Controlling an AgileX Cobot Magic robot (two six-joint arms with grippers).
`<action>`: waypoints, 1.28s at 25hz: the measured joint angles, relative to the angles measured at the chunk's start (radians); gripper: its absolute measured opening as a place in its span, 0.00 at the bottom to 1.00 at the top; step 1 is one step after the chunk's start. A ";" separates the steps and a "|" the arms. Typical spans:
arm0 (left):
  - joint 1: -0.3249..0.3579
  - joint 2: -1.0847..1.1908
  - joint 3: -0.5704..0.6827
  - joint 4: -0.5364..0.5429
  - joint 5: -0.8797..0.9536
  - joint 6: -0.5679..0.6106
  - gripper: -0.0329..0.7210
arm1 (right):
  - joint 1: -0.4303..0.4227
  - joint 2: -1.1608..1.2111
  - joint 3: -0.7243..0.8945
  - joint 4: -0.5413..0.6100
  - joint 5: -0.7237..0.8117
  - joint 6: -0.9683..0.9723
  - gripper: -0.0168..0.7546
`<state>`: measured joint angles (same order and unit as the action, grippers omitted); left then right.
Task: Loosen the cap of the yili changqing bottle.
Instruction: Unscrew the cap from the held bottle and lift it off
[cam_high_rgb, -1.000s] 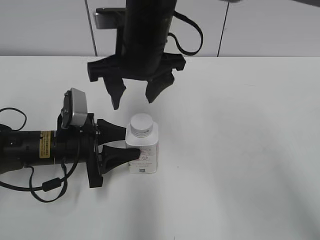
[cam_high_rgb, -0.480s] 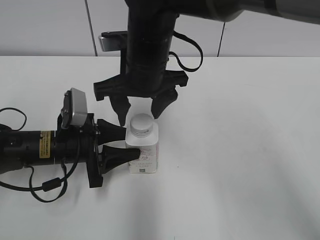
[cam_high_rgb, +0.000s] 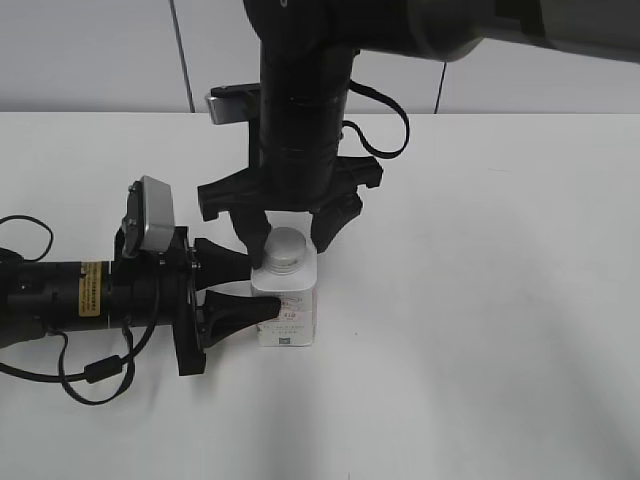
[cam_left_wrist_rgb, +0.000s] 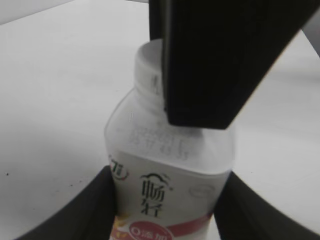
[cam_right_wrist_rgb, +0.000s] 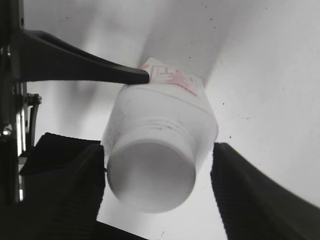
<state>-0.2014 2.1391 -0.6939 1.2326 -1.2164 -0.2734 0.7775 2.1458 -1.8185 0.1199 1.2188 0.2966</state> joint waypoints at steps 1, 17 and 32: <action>0.000 0.000 0.000 0.000 0.000 0.000 0.53 | 0.000 0.000 0.000 0.000 0.000 0.000 0.70; 0.000 0.000 0.000 0.000 0.000 0.000 0.53 | 0.000 0.000 0.000 0.002 0.000 -0.267 0.54; 0.000 0.000 0.000 0.002 0.000 0.001 0.53 | 0.000 0.000 -0.002 0.005 -0.001 -1.199 0.53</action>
<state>-0.2014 2.1391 -0.6939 1.2345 -1.2164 -0.2725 0.7775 2.1458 -1.8203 0.1249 1.2180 -0.9020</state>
